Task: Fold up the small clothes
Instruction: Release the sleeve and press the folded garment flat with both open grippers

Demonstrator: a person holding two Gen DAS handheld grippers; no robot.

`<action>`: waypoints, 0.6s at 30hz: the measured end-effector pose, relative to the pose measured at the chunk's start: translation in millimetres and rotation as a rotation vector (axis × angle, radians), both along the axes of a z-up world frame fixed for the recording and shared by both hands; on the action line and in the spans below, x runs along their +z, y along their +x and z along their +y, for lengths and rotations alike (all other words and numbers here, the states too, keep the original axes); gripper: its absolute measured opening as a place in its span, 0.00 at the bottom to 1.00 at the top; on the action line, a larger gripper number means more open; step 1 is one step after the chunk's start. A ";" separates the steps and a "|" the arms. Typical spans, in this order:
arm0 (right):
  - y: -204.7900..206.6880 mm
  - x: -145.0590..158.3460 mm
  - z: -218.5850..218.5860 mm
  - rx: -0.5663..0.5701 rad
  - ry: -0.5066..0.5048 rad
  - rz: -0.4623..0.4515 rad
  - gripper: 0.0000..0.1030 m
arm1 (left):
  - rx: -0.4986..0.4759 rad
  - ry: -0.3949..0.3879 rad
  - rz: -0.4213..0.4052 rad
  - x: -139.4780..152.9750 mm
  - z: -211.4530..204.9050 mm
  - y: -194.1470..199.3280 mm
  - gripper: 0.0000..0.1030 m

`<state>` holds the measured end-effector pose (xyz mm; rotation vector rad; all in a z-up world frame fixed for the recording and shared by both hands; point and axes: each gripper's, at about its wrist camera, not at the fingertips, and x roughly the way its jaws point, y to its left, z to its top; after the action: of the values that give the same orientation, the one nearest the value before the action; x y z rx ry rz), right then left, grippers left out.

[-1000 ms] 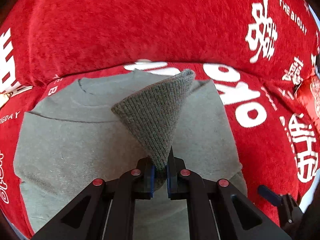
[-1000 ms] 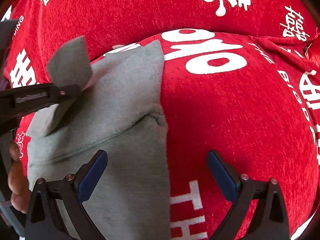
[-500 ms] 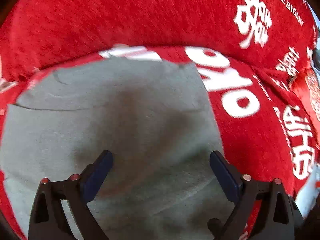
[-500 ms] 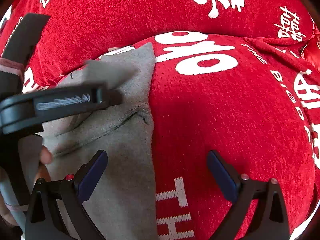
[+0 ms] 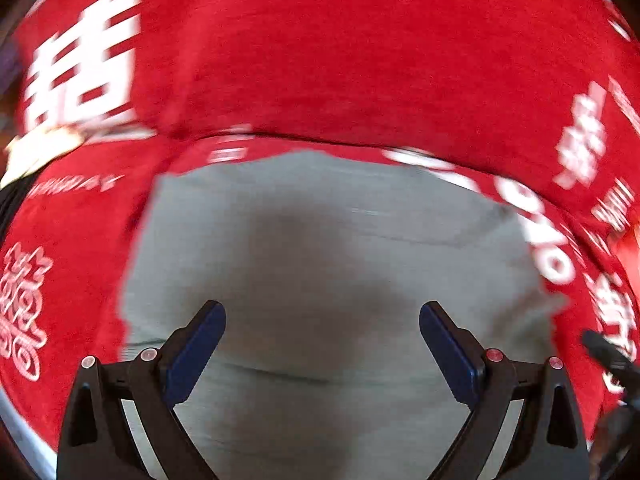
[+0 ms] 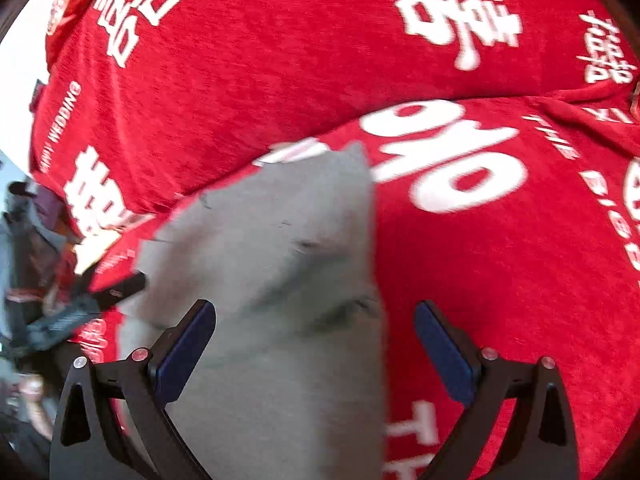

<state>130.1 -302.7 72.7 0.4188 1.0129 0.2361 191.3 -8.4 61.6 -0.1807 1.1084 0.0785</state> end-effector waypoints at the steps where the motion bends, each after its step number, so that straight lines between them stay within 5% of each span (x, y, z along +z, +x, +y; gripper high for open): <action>1: 4.4 0.8 3.3 0.003 0.028 0.003 0.97 | 0.034 0.001 0.009 -5.6 12.7 0.8 0.95; 6: 38.1 -16.5 24.7 -0.020 0.107 0.106 0.89 | 0.100 -0.045 0.100 -41.2 45.5 -5.0 0.95; 8: 52.3 -37.2 31.7 -0.033 0.109 0.197 0.72 | 0.094 -0.028 0.126 -54.7 47.0 -9.5 0.95; 10: 57.9 -51.7 33.5 -0.032 0.097 0.244 0.25 | 0.058 0.007 0.095 -53.9 44.2 -15.5 0.95; 12: 54.2 -51.6 31.8 -0.046 0.060 0.232 0.09 | 0.048 -0.016 0.096 -50.1 45.6 -18.3 0.95; 15: 41.0 -37.4 27.3 -0.058 0.011 0.134 0.09 | 0.051 -0.033 0.094 -50.0 50.8 -22.1 0.95; 18: 38.2 -50.7 24.4 -0.069 -0.042 0.188 0.09 | 0.011 0.017 0.096 -54.8 47.9 -22.6 0.96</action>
<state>168.2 -278.3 22.0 0.4433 1.1835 0.1147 168.7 39.5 6.8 -0.1690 1.2017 0.1070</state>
